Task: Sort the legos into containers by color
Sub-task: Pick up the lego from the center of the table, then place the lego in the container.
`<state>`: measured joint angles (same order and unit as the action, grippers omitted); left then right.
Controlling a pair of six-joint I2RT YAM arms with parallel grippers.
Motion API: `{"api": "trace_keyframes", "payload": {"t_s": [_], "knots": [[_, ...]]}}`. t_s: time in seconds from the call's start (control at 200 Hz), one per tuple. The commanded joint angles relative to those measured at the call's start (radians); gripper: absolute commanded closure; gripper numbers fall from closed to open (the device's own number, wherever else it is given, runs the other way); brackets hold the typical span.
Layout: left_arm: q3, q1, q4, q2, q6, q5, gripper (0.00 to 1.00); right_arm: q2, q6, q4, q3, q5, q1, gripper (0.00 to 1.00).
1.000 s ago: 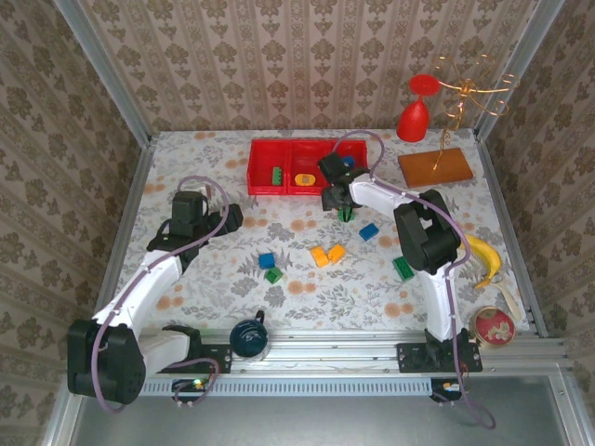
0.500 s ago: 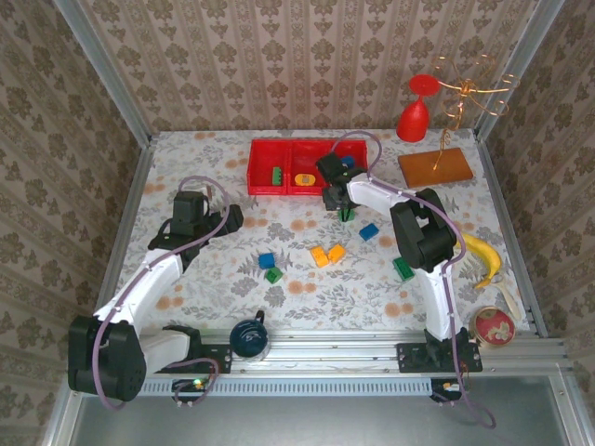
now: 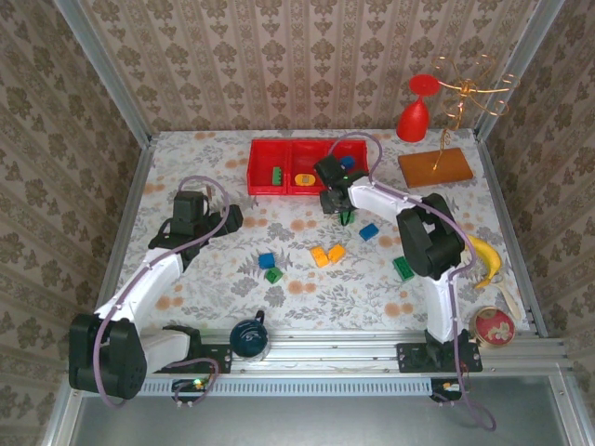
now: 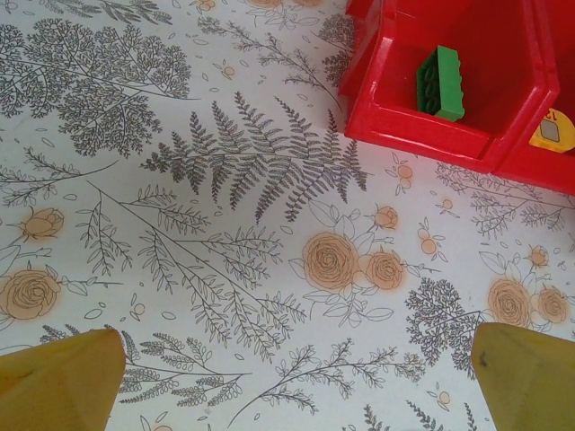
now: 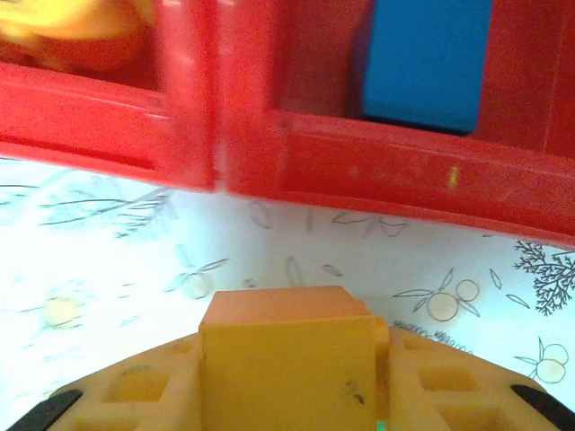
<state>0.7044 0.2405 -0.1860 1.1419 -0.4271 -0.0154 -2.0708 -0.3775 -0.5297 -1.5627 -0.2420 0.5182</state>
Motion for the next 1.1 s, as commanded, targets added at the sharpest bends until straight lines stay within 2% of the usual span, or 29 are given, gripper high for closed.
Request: {"api": "trace_keyframes", "payload": {"t_s": [0.0, 0.26, 0.65, 1.095], "knots": [[0.012, -0.006, 0.006, 0.002, -0.022, -0.005, 0.00, 0.082, -0.007, 0.013, -0.009, 0.015, 0.022, 0.73], [0.004, -0.005, 0.006, -0.018, -0.023, -0.012, 0.00, 0.038, 0.034, -0.002, -0.175, 0.005, 0.032, 0.73], [-0.011, -0.006, -0.004, -0.055, -0.022, -0.015, 0.00, -0.200, 0.095, -0.087, -0.517, -0.078, 0.033, 0.72], [-0.013, -0.006, -0.021, -0.071, 0.001, -0.029, 0.00, -0.365, 0.125, -0.111, -0.714, -0.099, 0.023, 0.61]]}}
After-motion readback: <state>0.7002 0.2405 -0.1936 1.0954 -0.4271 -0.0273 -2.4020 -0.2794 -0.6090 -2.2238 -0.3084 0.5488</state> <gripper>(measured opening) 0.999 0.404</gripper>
